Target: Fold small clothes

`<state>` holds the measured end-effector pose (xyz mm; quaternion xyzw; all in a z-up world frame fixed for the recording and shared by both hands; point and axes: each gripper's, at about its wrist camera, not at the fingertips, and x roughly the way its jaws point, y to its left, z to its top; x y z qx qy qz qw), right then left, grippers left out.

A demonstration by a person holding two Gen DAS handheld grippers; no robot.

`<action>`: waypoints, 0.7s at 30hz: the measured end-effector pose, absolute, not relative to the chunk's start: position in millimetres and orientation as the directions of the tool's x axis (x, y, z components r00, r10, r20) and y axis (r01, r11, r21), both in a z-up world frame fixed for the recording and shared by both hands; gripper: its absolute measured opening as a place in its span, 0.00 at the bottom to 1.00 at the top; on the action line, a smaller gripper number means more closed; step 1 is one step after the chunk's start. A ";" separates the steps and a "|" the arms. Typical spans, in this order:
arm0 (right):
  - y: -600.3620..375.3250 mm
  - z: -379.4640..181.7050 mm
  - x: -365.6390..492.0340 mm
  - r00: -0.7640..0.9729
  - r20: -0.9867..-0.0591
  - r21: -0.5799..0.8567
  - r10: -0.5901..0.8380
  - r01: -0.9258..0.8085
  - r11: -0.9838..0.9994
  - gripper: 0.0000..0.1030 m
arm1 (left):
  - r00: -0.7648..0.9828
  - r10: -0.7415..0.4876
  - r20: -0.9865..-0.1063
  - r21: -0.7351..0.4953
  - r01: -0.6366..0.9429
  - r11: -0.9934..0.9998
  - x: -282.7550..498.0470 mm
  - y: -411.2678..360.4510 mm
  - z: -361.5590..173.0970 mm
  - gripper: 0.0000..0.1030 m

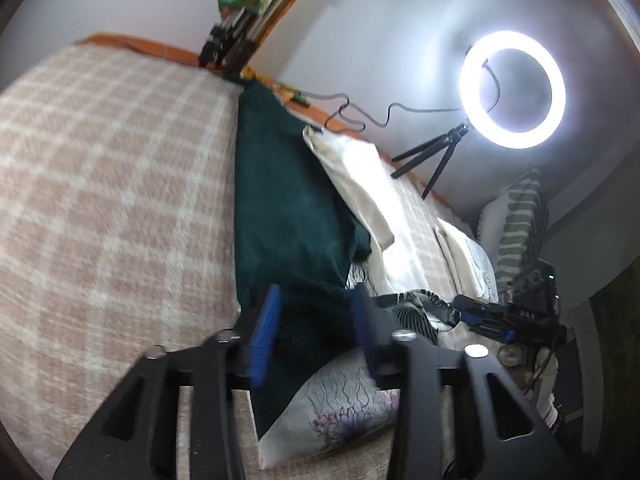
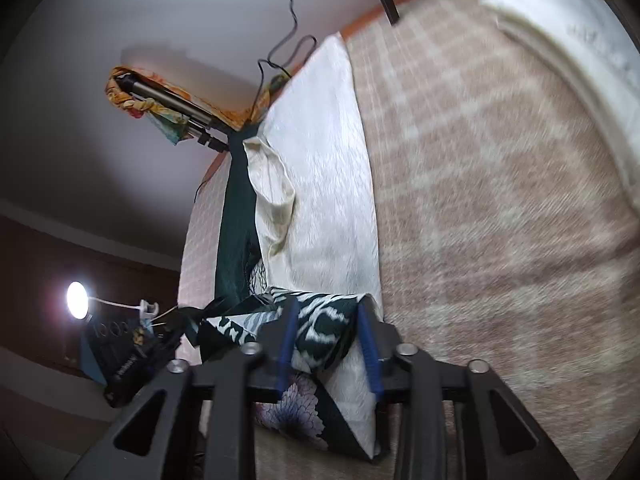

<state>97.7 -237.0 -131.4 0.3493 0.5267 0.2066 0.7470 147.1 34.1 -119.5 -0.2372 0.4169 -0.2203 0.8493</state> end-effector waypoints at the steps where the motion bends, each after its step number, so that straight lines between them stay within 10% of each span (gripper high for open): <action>1: -237.0 -122.3 94.3 0.381 -0.651 0.715 0.657 0.017 0.699 0.33 | 0.561 -0.576 -0.595 -0.581 0.196 0.790 144.3 34.6 -115.4 0.39; 10: -183.9 -102.2 78.1 0.307 -0.671 0.611 0.676 -0.289 0.737 0.28 | 0.433 -0.613 -0.661 -0.490 0.370 0.790 123.8 -8.8 -131.5 0.39; 21: -181.1 -133.3 87.4 0.320 -0.811 0.430 0.490 -0.241 0.870 0.21 | 0.477 -0.464 -0.746 -0.376 0.273 0.886 133.8 -4.9 -158.4 0.39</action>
